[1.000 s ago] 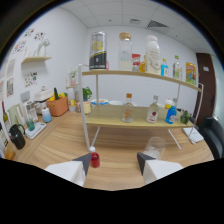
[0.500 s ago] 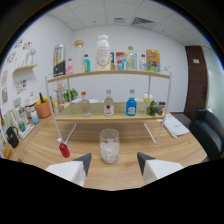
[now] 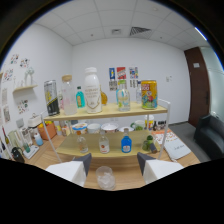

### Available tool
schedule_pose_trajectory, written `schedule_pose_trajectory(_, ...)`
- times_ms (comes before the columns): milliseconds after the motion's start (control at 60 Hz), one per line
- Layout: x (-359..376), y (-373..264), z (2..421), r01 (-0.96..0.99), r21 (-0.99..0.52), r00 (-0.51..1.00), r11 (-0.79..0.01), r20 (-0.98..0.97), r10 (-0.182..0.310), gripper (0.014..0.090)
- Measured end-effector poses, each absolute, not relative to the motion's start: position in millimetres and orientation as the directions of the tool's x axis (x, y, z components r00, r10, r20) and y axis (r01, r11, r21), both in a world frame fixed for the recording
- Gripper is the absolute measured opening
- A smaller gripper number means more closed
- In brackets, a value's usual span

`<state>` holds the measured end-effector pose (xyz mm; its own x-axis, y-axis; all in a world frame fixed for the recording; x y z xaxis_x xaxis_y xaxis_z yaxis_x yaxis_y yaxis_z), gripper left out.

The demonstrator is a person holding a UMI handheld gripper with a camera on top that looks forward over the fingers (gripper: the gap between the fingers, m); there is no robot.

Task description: Make me a cup of Vodka Sunrise.

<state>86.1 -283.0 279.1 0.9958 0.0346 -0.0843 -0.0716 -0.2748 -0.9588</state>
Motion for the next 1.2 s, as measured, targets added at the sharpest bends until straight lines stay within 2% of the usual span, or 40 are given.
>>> schedule_pose_trajectory(267, 106, -245, 313, -0.058, -0.972, 0.997, -0.227, -0.066, 0.028, 0.0857)
schedule_pose_trajectory(367, 122, -234, 324, -0.038, -0.975, 0.999, -0.217, -0.040, 0.004, 0.0858)
schedule_pose_trajectory(567, 161, -203, 387, -0.053, -0.986, 0.998, -0.155, -0.047, -0.046, 0.0863)
schedule_pose_trajectory(583, 164, -198, 390, -0.053, -0.987, 0.998, -0.150, -0.046, -0.051, 0.0811)
schedule_pose_trajectory(600, 168, -194, 394, -0.052, -0.988, 0.997, -0.146, -0.044, -0.056, 0.0862)
schedule_pose_trajectory(633, 175, -187, 400, -0.051, -0.989, 0.997, -0.139, -0.042, -0.063, 0.0857)
schedule_pose_trajectory(817, 204, -147, 400, -0.031, -0.986, 0.996, -0.167, -0.016, -0.090, 0.0855)
schedule_pose_trajectory(900, 208, -134, 393, -0.035, -0.981, 0.997, -0.192, -0.020, -0.081, 0.0852)
schedule_pose_trajectory(1033, 214, -114, 382, -0.039, -0.979, 0.998, -0.202, -0.027, -0.063, 0.0755)
schedule_pose_trajectory(1150, 213, -105, 379, -0.036, -0.980, 0.999, -0.198, -0.030, -0.030, 0.0557)
schedule_pose_trajectory(1200, 213, -104, 380, -0.033, -0.982, 0.999, -0.187, -0.028, -0.030, 0.0539)
